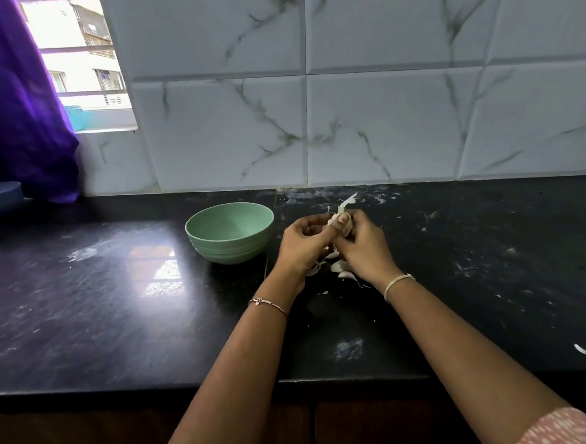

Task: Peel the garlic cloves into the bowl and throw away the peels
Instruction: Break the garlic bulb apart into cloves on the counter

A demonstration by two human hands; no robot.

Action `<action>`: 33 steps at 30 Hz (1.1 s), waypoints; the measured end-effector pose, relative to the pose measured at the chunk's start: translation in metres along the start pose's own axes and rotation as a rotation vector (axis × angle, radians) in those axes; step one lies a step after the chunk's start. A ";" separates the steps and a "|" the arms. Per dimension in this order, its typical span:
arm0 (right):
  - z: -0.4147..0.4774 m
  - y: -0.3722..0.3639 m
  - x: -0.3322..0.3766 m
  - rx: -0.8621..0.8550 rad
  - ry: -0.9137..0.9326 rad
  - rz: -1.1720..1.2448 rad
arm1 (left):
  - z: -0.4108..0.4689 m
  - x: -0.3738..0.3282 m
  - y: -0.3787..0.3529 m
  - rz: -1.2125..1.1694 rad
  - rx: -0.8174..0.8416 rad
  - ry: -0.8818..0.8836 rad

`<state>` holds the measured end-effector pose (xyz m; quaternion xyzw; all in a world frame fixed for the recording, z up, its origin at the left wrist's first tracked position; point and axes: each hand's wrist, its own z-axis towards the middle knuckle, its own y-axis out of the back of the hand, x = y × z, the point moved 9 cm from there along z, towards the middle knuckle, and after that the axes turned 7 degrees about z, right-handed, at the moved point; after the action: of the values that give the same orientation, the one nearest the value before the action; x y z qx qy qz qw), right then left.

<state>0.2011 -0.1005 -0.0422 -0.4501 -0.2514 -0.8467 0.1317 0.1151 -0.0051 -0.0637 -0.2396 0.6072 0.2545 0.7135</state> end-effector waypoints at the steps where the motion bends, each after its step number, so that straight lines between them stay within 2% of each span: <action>1: -0.001 0.000 0.002 -0.005 0.026 -0.038 | 0.001 0.000 0.000 0.007 -0.008 -0.008; 4: -0.001 -0.005 0.006 0.041 0.061 -0.062 | 0.005 0.001 0.012 0.048 -0.121 -0.050; 8: -0.006 -0.020 0.012 0.200 0.044 0.048 | 0.011 0.005 0.026 -0.002 -0.210 -0.052; 13: -0.003 -0.016 0.006 0.146 0.021 0.015 | 0.010 0.001 0.028 0.225 -0.271 -0.109; 18: -0.001 -0.011 -0.001 0.068 -0.037 0.013 | 0.003 0.001 0.011 0.188 -0.133 -0.103; 22: 0.002 -0.011 -0.022 0.035 -0.245 0.348 | 0.005 -0.002 0.007 0.089 -0.020 -0.084; 24: -0.001 -0.011 -0.025 0.030 -0.315 0.456 | 0.004 -0.009 0.007 0.328 -0.026 -0.157; 26: -0.004 -0.013 -0.020 0.056 -0.314 0.508 | -0.001 -0.018 0.007 0.675 -0.107 -0.246; 27: -0.005 -0.014 -0.017 0.071 -0.302 0.520 | -0.005 -0.021 0.009 0.762 -0.157 -0.265; 29: -0.003 -0.013 -0.016 0.066 -0.270 0.486 | -0.009 -0.026 0.010 0.814 -0.194 -0.292; 33: 0.004 -0.005 -0.018 0.014 -0.169 0.227 | -0.010 -0.022 0.004 0.888 -0.121 -0.281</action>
<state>0.2123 -0.0942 -0.0568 -0.5445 -0.2149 -0.7836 0.2083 0.1016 -0.0101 -0.0433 0.0389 0.5324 0.6002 0.5957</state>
